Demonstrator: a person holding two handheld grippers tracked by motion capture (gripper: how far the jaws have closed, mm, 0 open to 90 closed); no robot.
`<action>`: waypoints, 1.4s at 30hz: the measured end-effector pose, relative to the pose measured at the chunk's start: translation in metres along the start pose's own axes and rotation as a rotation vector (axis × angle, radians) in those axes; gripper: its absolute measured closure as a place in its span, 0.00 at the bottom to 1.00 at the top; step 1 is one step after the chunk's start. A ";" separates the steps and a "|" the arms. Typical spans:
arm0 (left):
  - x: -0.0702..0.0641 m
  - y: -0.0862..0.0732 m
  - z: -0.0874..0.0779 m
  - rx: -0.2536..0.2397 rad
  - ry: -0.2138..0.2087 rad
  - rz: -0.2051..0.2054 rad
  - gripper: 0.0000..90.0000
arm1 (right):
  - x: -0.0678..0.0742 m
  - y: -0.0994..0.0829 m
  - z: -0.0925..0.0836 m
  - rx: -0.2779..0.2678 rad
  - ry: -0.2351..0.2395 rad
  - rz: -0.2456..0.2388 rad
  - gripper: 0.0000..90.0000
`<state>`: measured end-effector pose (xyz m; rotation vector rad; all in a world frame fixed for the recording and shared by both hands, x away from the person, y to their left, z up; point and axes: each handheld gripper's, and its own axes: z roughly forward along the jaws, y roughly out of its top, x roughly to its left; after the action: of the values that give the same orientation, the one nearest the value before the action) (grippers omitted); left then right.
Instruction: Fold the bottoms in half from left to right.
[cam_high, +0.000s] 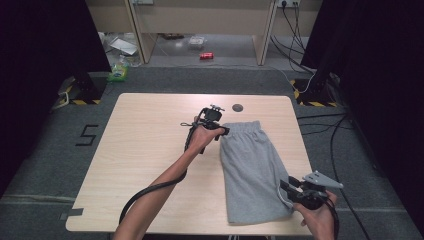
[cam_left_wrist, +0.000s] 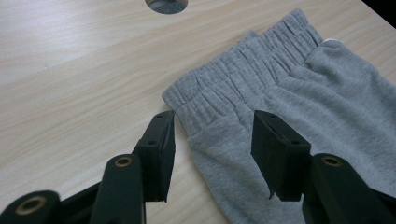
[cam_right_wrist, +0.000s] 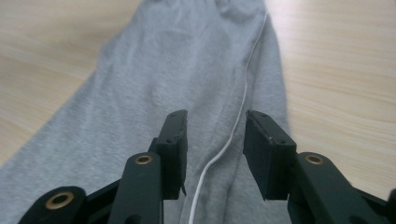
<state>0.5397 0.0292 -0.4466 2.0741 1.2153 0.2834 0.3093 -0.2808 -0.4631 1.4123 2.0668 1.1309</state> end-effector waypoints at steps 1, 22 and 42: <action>0.001 -0.001 0.000 0.002 0.000 0.001 0.55 | 0.000 0.001 0.006 0.017 0.000 0.000 0.66; 0.012 -0.008 0.001 0.004 0.001 -0.037 0.52 | -0.026 0.009 0.035 0.156 -0.061 -0.022 0.96; 0.018 -0.010 0.001 0.003 0.012 -0.057 0.52 | -0.038 -0.005 0.007 0.138 -0.101 0.006 0.71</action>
<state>0.5435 0.0469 -0.4569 2.0399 1.2802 0.2684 0.3272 -0.3131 -0.4760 1.5077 2.1042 0.9145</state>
